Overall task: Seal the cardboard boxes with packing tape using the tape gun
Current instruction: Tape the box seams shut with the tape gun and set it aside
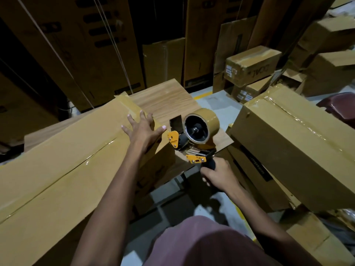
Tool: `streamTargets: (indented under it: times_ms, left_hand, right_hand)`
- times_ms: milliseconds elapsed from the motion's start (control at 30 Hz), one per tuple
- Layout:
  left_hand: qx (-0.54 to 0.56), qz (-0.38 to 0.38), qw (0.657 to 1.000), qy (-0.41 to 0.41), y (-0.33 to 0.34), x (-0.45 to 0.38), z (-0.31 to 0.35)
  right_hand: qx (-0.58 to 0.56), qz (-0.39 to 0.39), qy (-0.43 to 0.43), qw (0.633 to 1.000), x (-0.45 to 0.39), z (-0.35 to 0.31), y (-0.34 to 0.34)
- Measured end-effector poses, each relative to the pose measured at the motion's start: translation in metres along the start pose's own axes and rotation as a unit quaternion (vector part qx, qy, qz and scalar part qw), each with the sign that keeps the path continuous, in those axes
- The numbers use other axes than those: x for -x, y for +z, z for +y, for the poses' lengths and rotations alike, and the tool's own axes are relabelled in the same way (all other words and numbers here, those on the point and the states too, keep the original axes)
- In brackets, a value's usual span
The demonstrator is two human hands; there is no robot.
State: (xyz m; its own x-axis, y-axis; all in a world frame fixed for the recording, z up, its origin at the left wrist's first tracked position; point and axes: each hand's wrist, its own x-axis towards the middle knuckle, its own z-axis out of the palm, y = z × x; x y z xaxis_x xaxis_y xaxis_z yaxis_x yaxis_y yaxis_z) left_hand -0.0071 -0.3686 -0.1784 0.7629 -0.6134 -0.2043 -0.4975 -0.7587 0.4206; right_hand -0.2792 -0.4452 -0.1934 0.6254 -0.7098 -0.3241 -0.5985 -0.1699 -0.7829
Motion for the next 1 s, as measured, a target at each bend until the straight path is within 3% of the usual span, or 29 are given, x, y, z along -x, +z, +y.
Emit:
streamTargets:
  times_ms: [133,267,467,767,1000]
  left_hand:
    - [-0.048,0.025,0.998,0.034,0.001,0.007,0.011]
    - [-0.044,0.014,0.999,0.026,0.002,0.006,0.019]
    - [-0.024,-0.045,0.99,0.129,0.003,0.006,0.037]
    - [-0.003,-0.059,0.989,0.132,-0.002,0.001,0.026]
    - [-0.054,-0.156,0.971,0.173,0.004,0.007,0.065]
  right_hand:
    - [-0.008,0.009,-0.017,1.0,-0.004,0.004,-0.001]
    - [-0.125,-0.015,0.038,0.991,0.0,0.016,0.005]
    - [-0.244,-0.073,0.069,0.965,0.008,0.02,0.005]
    - [-0.229,-0.057,0.06,0.97,0.023,0.023,-0.02]
    - [-0.254,-0.059,0.076,0.962,0.029,0.028,-0.014]
